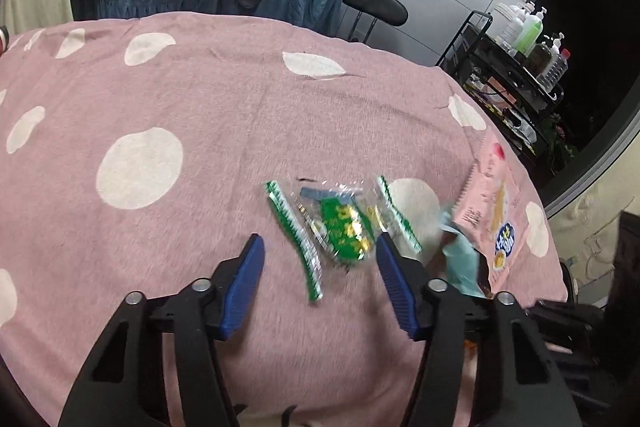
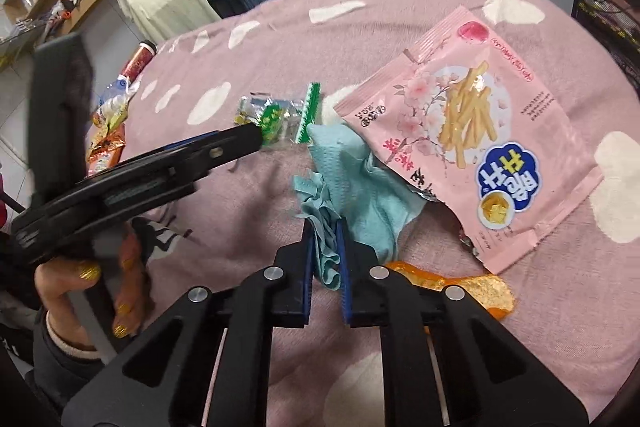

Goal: Collect trash
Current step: 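Grasp the teal cloth with right gripper while left grasps clear snack wrappers, then carry the teal cloth over the bin and open the right gripper while left holds wrappers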

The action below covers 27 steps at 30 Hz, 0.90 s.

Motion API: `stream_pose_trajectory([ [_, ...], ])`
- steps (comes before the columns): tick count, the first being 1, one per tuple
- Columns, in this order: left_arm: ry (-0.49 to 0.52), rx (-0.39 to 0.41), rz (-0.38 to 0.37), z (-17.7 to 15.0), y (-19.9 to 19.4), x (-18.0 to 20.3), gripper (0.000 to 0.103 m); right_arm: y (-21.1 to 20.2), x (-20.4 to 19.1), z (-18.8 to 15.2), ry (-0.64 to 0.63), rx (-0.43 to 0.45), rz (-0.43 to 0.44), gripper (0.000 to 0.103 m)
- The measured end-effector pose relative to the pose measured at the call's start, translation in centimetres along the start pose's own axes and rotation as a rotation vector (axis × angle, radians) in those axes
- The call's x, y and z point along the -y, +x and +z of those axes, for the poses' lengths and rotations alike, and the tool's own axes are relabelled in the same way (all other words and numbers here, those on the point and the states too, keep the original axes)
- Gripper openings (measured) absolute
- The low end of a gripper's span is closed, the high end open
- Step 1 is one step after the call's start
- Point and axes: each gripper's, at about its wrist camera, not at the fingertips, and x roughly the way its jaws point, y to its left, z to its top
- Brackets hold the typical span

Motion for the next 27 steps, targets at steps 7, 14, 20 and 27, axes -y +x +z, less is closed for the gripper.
stream_pose_trajectory([
  [7,0.008,0.002,-0.003,-0.2,0.1,0.5,0.011,-2.7,-0.6,-1.6,-0.02,0.047,0.02,0.012],
  [14,0.014,0.089,0.039,-2.0,-3.6,0.6,0.008,-5.2,-1.2,-2.8,-0.042,0.1,0.092,0.012],
  [20,0.031,0.189,0.045,-4.1,-8.0,1.7,0.008,-8.8,-1.8,-4.4,-0.087,0.197,0.03,0.012],
  [27,0.079,0.25,0.004,-6.4,-11.1,5.0,0.008,-12.9,-0.1,-6.2,-0.041,0.28,0.01,0.012],
])
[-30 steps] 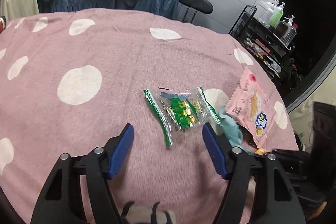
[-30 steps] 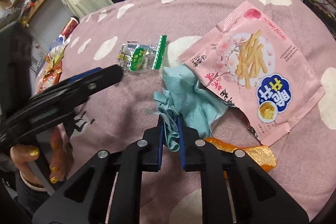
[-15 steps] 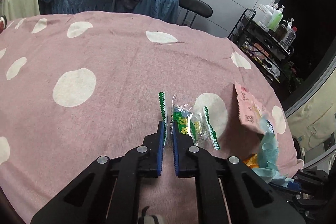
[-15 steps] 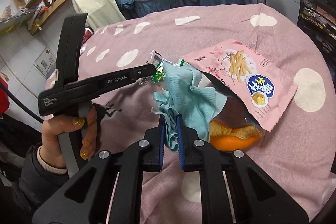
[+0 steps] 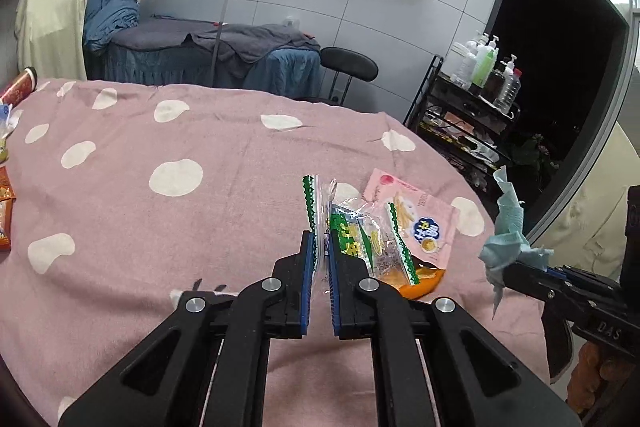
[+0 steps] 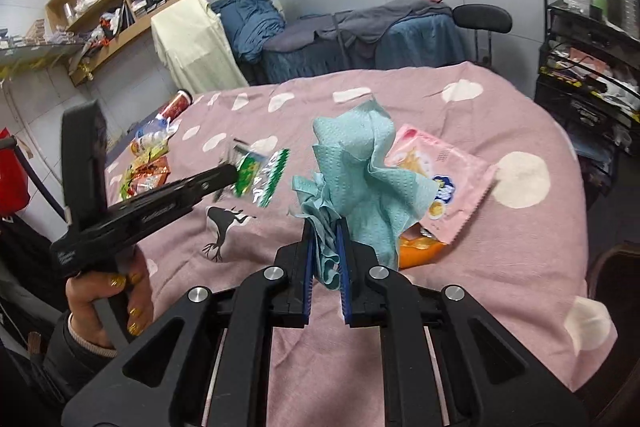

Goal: Collect trash
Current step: 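Carry the teal cloth over the bin and open the right gripper while left holds wrappers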

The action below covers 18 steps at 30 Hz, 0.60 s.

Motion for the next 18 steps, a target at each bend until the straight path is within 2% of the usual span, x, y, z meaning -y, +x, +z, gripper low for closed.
stream_pose_trajectory([
  [7,0.06,0.029,-0.044,-0.9,-1.4,4.0,0.008,-3.8,3.0,-1.1,0.068,0.066,-0.058,0.012],
  [18,0.12,0.013,-0.165,-2.6,-1.0,10.4,0.008,-9.7,9.0,-3.8,0.186,0.162,-0.233,0.012],
])
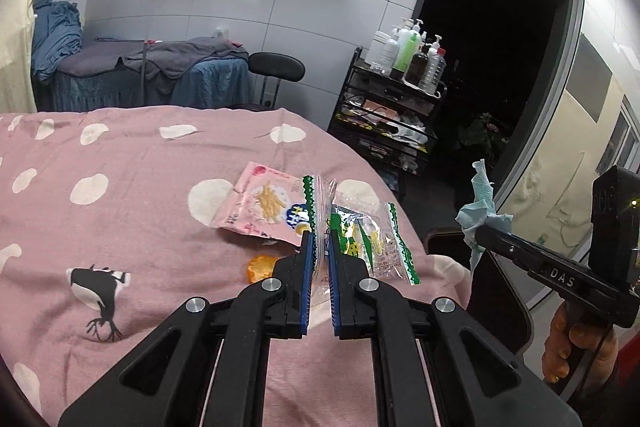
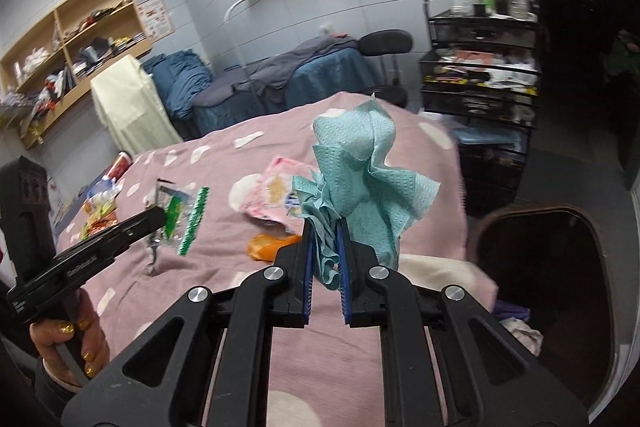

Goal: Collect trash
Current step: 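Carry the teal cloth over the bin and open the right gripper while left holds wrappers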

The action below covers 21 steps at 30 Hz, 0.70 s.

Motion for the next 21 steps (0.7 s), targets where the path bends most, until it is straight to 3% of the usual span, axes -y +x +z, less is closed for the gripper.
stream_pose_trajectory([
  [13,0.069,-0.061,-0.104,-1.0,2.8,5.8,0.008,-2.1,9.2,-2.4,0.145,-0.01,-0.186,0.012],
  [21,0.105,-0.1,-0.149,-1.7,4.4,8.6,0.008,-0.7,14.1,-4.5,0.227,-0.09,-0.27,0.012],
])
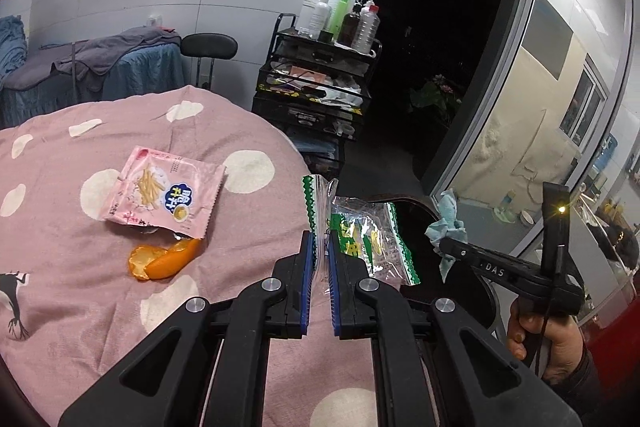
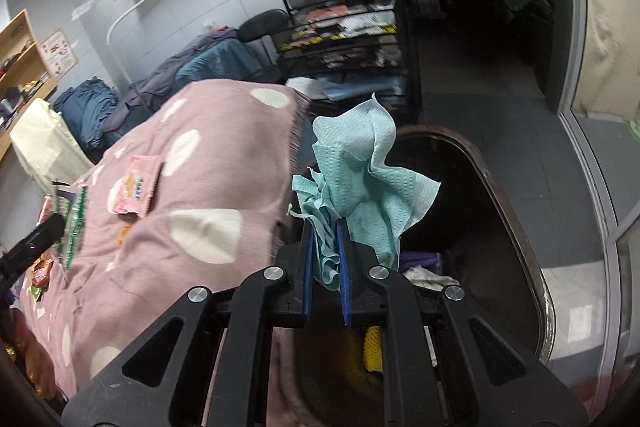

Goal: Collect trash
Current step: 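Carry the teal cloth over the bin and open the right gripper while left holds wrappers, then carry the clear snack wrappers over the bin and open the left gripper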

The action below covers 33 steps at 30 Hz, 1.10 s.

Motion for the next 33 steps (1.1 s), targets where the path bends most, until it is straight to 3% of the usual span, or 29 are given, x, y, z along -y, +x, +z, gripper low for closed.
stream_pose_trajectory([
  [11,0.042,-0.034,-0.047,0.4,2.2,2.9,0.008,4.2,4.1,-2.0,0.086,-0.117,-0.108,0.013],
  [12,0.047,-0.038,-0.051,0.4,2.4,3.2,0.008,4.4,4.3,-2.1,0.092,-0.122,-0.114,0.018],
  [14,0.057,-0.048,-0.061,0.3,2.8,3.7,0.008,4.5,4.8,-2.4,0.119,-0.125,-0.127,0.042],
  [15,0.061,-0.052,-0.065,0.2,3.0,3.9,0.008,4.5,4.9,-2.5,0.133,-0.115,-0.124,0.066],
  [16,0.064,-0.055,-0.068,0.2,3.2,4.1,0.008,4.4,5.2,-2.7,0.145,-0.105,-0.121,0.074],
  [19,0.067,-0.067,-0.081,0.2,3.6,4.5,0.008,4.4,5.8,-2.8,0.163,-0.105,-0.145,0.082],
  [26,0.088,-0.094,-0.106,0.3,4.7,5.9,0.008,3.2,6.8,-3.4,0.216,-0.067,-0.146,0.088],
  [33,0.12,-0.144,-0.14,0.4,6.5,7.6,0.008,0.4,7.8,-2.6,0.261,0.043,-0.212,0.089],
])
